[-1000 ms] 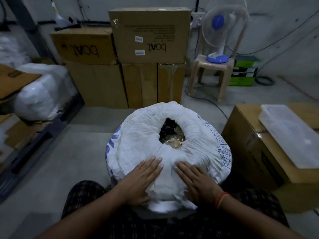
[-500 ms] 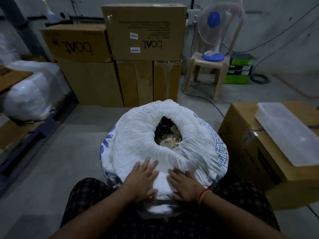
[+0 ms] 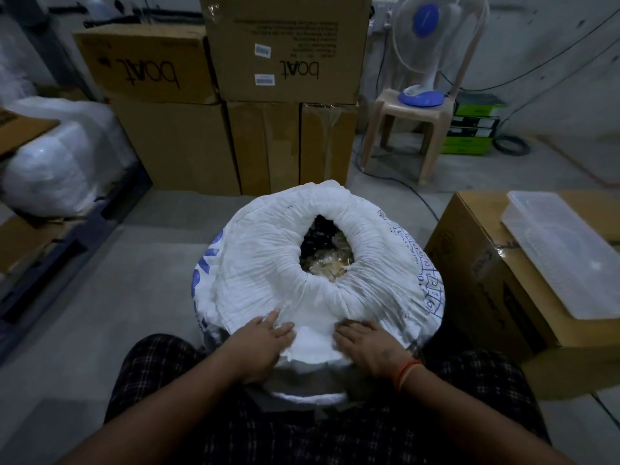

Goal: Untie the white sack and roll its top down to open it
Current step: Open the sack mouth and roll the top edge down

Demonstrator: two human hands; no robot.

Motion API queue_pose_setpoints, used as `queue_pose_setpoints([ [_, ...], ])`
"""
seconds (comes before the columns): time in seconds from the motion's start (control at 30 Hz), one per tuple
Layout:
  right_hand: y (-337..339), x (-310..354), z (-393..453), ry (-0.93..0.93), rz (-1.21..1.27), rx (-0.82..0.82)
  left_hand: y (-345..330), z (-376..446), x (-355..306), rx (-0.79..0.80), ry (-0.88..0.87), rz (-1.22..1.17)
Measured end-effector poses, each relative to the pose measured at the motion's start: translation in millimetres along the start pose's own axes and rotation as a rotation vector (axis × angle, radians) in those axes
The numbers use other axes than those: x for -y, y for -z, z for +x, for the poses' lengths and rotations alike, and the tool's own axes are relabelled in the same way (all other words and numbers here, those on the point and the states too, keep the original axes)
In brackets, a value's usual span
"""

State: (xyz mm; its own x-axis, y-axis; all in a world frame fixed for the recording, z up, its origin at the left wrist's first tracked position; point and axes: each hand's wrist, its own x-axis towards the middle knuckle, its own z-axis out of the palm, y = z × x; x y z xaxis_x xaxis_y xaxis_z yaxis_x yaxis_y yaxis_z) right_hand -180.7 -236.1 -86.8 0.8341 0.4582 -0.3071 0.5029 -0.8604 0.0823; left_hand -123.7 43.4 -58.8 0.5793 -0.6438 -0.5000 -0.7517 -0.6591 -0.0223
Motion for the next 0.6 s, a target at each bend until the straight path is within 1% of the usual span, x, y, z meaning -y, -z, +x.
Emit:
queue_pose_setpoints([
  [0.07, 7, 1, -4, 0.034, 0.058, 0.042, 2, -11, 2, 0.001, -0.021, 0.03],
  [0.13, 9, 7, -11, 0.142, 0.087, 0.075, 1, -22, 4, 0.023, -0.048, 0.063],
  [0.17, 9, 10, -14, 0.162, 0.106, 0.106, -2, -26, 3, 0.035, -0.059, 0.077],
  [0.2, 10, 13, -16, 0.161, 0.111, 0.137, -6, -30, 3, 0.044, -0.066, 0.085],
  [0.3, 10, 18, -19, 0.171, 0.121, 0.112, -20, -35, 0, 0.059, -0.071, 0.091],
  [0.47, 13, 22, -25, 0.162, 0.177, 0.166, -24, -40, -6, 0.126, -0.03, 0.082],
  [0.6, 6, 19, -29, 0.152, 0.069, 0.151, -12, -47, -11, 0.182, -0.025, 0.144],
])
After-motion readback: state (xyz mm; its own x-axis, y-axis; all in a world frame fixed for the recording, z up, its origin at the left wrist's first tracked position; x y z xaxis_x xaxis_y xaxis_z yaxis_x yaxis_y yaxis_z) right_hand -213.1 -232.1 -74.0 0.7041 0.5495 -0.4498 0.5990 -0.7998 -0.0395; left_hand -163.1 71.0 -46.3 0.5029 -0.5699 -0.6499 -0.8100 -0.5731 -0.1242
